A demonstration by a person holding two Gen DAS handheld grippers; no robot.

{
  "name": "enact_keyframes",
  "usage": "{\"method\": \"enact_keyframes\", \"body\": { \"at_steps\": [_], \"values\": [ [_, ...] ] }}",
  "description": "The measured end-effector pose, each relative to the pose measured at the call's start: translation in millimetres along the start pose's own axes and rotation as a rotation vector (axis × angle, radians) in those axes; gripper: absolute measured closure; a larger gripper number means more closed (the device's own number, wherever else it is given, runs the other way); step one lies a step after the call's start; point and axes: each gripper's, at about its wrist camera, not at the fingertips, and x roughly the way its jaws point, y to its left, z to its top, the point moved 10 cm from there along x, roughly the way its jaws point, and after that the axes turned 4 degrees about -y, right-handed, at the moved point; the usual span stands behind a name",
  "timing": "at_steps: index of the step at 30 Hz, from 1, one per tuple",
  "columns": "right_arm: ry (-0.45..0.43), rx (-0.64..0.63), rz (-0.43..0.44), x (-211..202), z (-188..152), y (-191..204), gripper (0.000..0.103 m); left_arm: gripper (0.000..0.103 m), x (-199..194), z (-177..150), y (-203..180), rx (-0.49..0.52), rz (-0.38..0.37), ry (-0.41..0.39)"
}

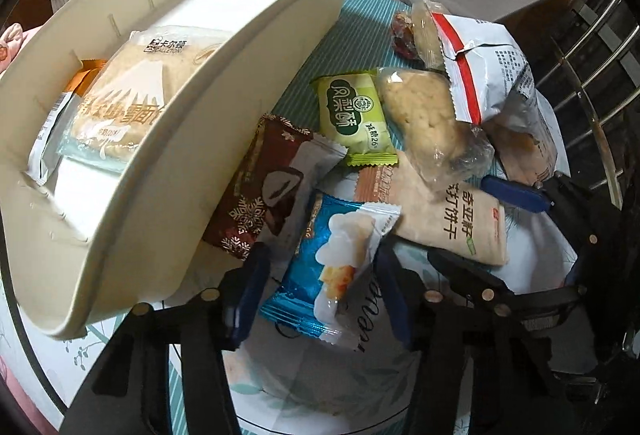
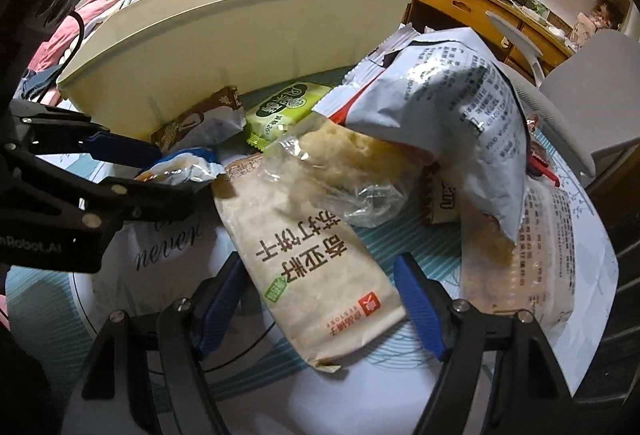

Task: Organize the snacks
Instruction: 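Move both grippers to the snack pile beside the tray, then grasp the brown paper biscuit pack with the right gripper while the left grasps the blue wafer packet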

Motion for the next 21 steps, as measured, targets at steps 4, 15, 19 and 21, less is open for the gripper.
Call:
{"method": "enact_keyframes", "body": {
  "at_steps": [4,15,19,21],
  "values": [
    [0.024,0.029,0.017,1,-1,2,0.034,0.069,-2,-1,0,0.005,-0.005,0.001],
    [0.144,0.126,-0.030,3,-2,10,0.044,0.071,-19,-14,10,0.043,-0.004,0.037],
    [0.183,0.155,-0.031,-1,-9,22,0.046,0.071,-35,-17,9,0.085,-0.008,0.046],
    [0.204,0.196,-0.025,-4,-14,27,0.046,0.071,-44,-18,10,0.107,-0.007,0.045]
  ]
}}
